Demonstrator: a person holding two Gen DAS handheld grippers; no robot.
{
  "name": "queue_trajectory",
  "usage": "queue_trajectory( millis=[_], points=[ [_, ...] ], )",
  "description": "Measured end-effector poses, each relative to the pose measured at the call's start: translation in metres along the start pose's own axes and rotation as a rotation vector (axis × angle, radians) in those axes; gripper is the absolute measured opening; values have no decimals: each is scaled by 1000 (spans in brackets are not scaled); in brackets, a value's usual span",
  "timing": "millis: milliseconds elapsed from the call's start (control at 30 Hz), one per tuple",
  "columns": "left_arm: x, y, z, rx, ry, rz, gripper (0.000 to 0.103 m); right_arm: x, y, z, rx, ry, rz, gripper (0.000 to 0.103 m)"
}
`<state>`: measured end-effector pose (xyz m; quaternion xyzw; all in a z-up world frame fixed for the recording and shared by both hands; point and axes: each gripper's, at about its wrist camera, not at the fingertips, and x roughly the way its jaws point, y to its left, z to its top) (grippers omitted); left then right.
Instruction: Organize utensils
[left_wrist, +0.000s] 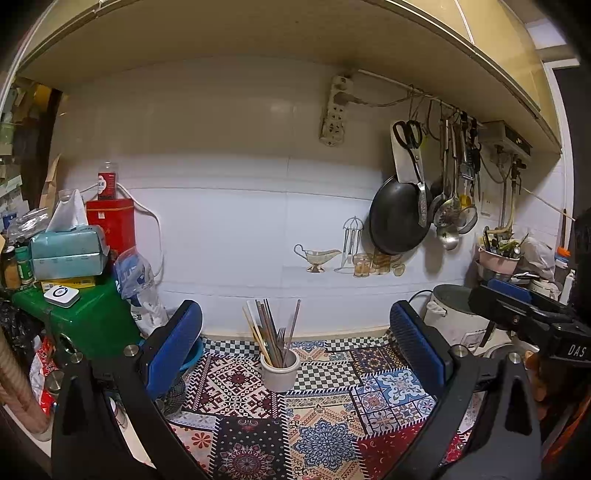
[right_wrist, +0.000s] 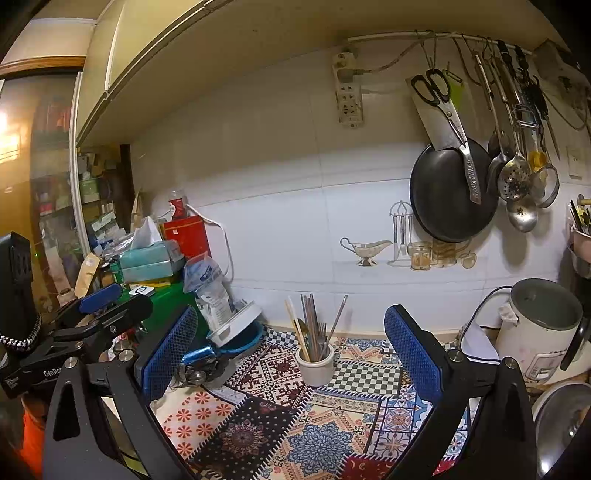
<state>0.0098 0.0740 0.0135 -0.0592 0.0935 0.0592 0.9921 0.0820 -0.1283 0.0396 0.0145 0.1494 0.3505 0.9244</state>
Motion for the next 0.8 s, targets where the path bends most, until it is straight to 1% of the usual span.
queue_trajectory(
  millis=[400, 800],
  points=[
    [6, 2, 0, 4, 13, -13, 102, 3, -2, 1, 4, 1, -7, 101],
    [21, 8, -2, -6, 36, -8, 102, 20, -5, 1, 9, 15, -14, 101]
  ],
)
